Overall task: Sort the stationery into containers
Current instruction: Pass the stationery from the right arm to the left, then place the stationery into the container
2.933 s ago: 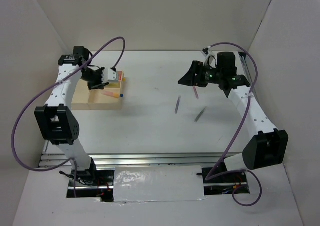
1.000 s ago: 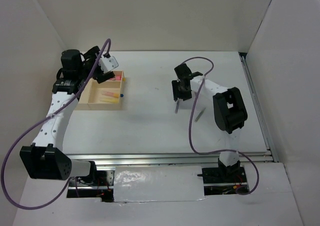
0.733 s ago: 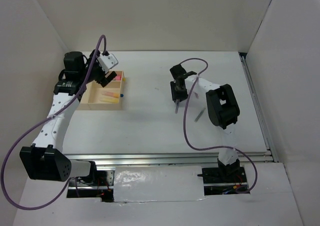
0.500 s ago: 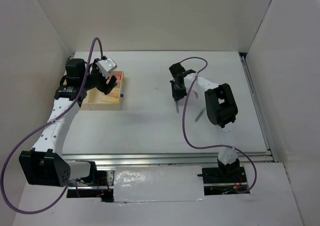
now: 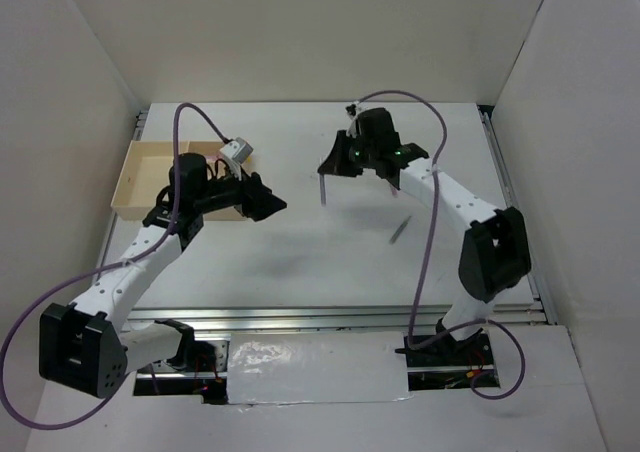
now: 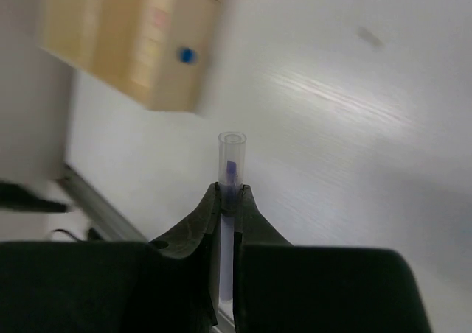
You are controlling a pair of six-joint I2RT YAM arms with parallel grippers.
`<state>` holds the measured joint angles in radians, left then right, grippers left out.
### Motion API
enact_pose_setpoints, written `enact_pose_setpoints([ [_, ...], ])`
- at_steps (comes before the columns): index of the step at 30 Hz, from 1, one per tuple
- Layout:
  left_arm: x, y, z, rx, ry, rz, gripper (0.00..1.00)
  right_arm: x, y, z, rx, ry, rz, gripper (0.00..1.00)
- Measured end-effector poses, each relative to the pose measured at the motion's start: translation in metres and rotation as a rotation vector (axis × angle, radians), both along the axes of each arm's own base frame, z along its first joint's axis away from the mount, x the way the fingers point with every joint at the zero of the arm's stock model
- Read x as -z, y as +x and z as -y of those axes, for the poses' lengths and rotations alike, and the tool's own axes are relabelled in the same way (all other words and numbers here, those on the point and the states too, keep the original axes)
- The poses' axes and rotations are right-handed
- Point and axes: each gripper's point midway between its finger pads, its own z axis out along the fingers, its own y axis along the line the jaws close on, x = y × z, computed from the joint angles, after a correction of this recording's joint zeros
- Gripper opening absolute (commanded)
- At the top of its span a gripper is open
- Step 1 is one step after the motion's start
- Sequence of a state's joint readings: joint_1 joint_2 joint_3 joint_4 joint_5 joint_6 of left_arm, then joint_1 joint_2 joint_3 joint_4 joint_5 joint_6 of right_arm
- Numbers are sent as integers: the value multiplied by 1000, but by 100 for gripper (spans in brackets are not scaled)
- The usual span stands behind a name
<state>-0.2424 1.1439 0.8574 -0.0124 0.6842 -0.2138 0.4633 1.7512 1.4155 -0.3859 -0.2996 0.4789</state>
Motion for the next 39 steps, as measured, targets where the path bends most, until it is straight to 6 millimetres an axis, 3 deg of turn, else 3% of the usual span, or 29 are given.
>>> enact_pose_setpoints([
  [3, -11, 8, 13, -14, -82, -48, 78, -78, -6, -22, -42, 186, 158, 0],
  [5, -18, 17, 18, -29, -120, -76, 78, -114, -14, -33, -78, 279, 218, 0],
  [7, -26, 27, 22, -40, -154, -92, 78, -131, -22, -42, -113, 336, 240, 0],
  [15, -44, 47, 40, -32, -272, -154, 74, -127, -48, -70, -205, 366, 193, 0],
  [18, -41, 47, 46, -12, -293, -193, 58, -128, -50, -73, -212, 365, 198, 0],
  [21, -36, 45, 54, 14, -315, -245, 36, -125, -48, -70, -206, 352, 198, 0],
  [22, -37, 44, 56, 23, -318, -245, 21, -123, -47, -70, -205, 349, 193, 0],
  [25, -38, 44, 53, 26, -311, -252, 0, -123, -46, -69, -209, 349, 201, 19],
  [26, -38, 45, 51, 30, -297, -246, 0, -124, -45, -68, -210, 351, 202, 43],
  [28, -38, 47, 45, 30, -259, -232, 0, -125, -44, -66, -212, 357, 205, 68],
  [31, -35, 68, 8, -48, -145, -155, 0, -127, -37, -50, -217, 362, 206, 73],
  [33, -41, 89, -37, -110, -7, -45, 0, -125, -24, -29, -194, 349, 214, 73],
  [36, -61, 123, -125, -208, 258, 199, 0, -121, -2, 11, -135, 303, 241, 72],
  [39, -65, 136, -214, -270, 524, 373, 0, -111, 9, 47, -84, 247, 259, 72],
])
